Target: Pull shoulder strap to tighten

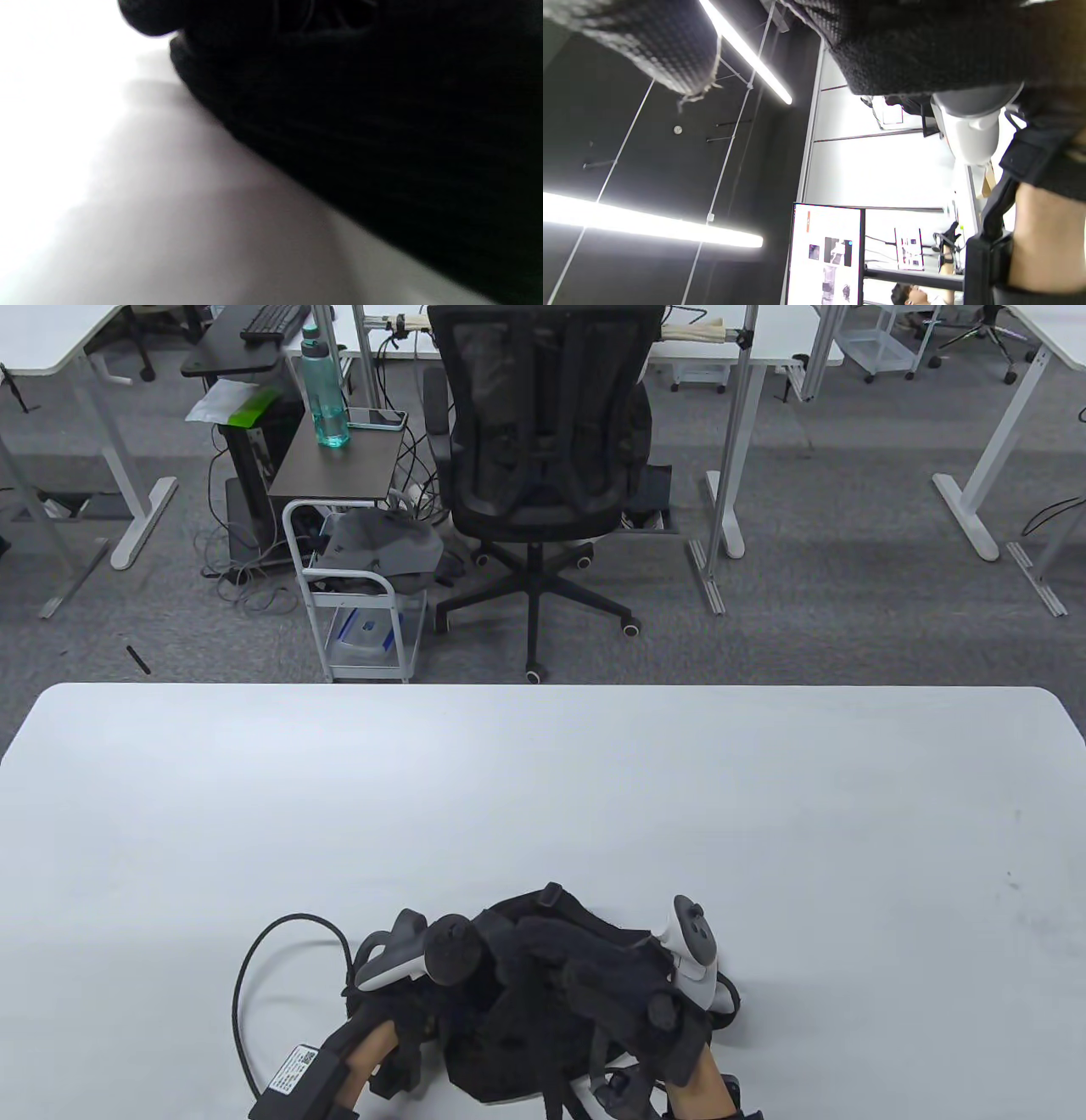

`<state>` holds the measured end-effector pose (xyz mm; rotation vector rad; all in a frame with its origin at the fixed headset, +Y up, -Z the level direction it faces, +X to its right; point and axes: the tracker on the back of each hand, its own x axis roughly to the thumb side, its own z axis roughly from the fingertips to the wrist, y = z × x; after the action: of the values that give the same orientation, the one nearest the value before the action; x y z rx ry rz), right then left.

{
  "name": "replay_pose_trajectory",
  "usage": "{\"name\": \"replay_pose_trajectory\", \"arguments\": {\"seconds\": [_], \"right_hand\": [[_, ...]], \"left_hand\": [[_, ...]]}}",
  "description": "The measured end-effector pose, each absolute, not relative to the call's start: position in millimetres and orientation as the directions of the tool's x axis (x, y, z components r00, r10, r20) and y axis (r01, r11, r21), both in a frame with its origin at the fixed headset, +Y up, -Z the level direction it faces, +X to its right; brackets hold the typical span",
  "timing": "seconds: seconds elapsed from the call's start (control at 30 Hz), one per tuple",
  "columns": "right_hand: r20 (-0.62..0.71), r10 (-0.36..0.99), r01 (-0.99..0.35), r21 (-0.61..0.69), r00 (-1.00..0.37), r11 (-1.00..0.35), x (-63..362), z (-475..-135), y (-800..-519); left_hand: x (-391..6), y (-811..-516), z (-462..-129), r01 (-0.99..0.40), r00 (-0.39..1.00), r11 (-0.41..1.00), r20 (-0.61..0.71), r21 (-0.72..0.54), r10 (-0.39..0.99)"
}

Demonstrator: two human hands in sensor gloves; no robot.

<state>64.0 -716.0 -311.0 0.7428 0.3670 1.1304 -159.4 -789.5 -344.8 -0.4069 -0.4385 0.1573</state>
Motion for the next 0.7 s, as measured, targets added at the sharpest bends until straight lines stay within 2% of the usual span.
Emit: {"name": "replay_pose_trajectory", "arguments": {"seconds": [0.07,0.27,0.47,0.53,0.63,0.7], "right_hand": [[0.112,0.898,-0.695,0.676,0.425,0.245,64,-312,-717],[0.077,0.77,-0.639,0.614,0.633,0.463,67,-313,-717],[0.069,0.722,-0.597,0.62,0.688,0.51,71,-312,-711],[0.013,0.672,-0.528,0.629,0.74,0.57,70,-310,-707],[0.004,0.675,-0.507,0.664,0.738,0.55,73,-307,-700],[0.092,0.714,-0.589,0.643,0.694,0.489,77,-306,-695]], "left_hand": [[-159,-790,-345,-0.058,0.895,0.908,0.381,-0.415,0.231],[-159,-791,-345,-0.046,0.896,0.911,0.387,-0.41,0.219],[-159,-792,-346,-0.043,0.896,0.909,0.386,-0.415,0.218],[-159,-793,-347,-0.046,0.896,0.906,0.384,-0.42,0.223],[-159,-793,-349,-0.045,0.896,0.905,0.383,-0.424,0.224],[-160,-794,-350,-0.055,0.896,0.896,0.374,-0.44,0.239]]}}
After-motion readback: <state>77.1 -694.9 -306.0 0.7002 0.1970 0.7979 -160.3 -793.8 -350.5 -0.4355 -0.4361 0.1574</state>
